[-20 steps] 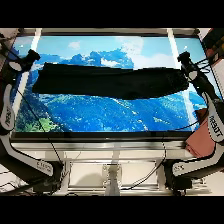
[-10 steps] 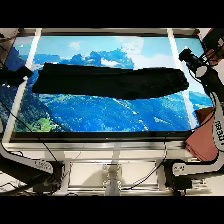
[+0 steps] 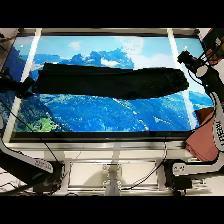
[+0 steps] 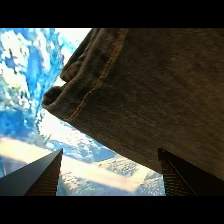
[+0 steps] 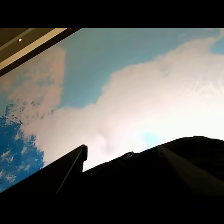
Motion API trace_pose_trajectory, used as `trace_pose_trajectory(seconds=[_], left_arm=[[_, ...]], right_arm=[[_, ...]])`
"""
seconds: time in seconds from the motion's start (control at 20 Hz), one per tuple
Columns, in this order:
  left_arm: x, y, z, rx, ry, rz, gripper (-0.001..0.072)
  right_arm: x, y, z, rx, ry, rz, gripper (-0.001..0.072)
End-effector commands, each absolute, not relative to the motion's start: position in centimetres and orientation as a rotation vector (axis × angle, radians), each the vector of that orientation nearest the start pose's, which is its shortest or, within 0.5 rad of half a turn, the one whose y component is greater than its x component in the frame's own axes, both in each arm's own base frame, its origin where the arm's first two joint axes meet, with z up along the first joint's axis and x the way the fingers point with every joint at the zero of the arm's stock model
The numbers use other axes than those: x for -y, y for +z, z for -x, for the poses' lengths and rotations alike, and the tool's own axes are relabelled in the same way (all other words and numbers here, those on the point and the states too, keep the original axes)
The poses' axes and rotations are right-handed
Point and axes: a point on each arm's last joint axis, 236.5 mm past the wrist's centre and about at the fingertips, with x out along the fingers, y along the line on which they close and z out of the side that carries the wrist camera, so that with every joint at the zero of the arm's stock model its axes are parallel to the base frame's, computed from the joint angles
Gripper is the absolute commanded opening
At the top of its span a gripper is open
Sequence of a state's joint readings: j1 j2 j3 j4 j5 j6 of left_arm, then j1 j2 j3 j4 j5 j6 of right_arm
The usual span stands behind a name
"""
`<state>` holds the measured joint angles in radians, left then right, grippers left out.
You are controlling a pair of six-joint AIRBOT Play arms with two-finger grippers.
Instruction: Fold the clothes and pants, and hang the long-sleeved shirts on hangers.
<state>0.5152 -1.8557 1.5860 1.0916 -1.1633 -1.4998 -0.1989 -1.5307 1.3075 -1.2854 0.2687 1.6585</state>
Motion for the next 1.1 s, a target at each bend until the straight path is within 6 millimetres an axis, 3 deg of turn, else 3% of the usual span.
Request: trace_pose_trajectory(seconds=[0.0,0.25,0.4,0.5,0.6,0.7,0.85,0.9,0.95,1.05], left_arm=[[-14.7,-9.7,-48.2,-1.236,0.175,0.812,0.0718],[-12.3,-11.9,-52.5,-1.127,0.158,0.898,0.0711],[-11.7,-11.6,-56.1,-0.990,0.178,0.915,0.0658],[-11.9,-11.0,-57.9,-0.907,0.200,0.885,0.0456],[-11.7,-10.4,-59.0,-0.861,0.206,0.861,0.0029],[-11.7,-8.6,-59.5,-0.825,0.170,0.783,0.0025],[-11.3,-2.7,-59.4,-0.771,0.086,0.630,0.0024],[-11.2,-0.4,-58.9,-0.762,0.070,0.586,0.0023],[-10.5,2.2,-57.9,-0.765,0.041,0.552,0.0022],[-8.9,6.4,-54.7,-0.820,-0.019,0.470,0.0023]], right_arm=[[9.8,8.0,-57.5,-0.454,-0.207,-0.423,0.0483],[9.5,8.1,-57.6,-0.451,-0.204,-0.455,0.0483],[9.4,8.1,-57.6,-0.450,-0.203,-0.479,0.0481],[9.2,7.8,-57.4,-0.468,-0.199,-0.480,0.0417],[8.8,7.2,-57.0,-0.503,-0.193,-0.481,0.0406],[8.5,6.7,-56.6,-0.536,-0.187,-0.474,0.0375],[7.5,7.4,-55.3,-0.598,-0.125,-0.355,0.0348],[6.8,8.0,-54.6,-0.622,-0.090,-0.302,0.0245],[6.0,8.7,-53.9,-0.644,-0.052,-0.251,0.0197],[3.7,10.9,-52.4,-0.666,0.021,-0.184,0.0196]])
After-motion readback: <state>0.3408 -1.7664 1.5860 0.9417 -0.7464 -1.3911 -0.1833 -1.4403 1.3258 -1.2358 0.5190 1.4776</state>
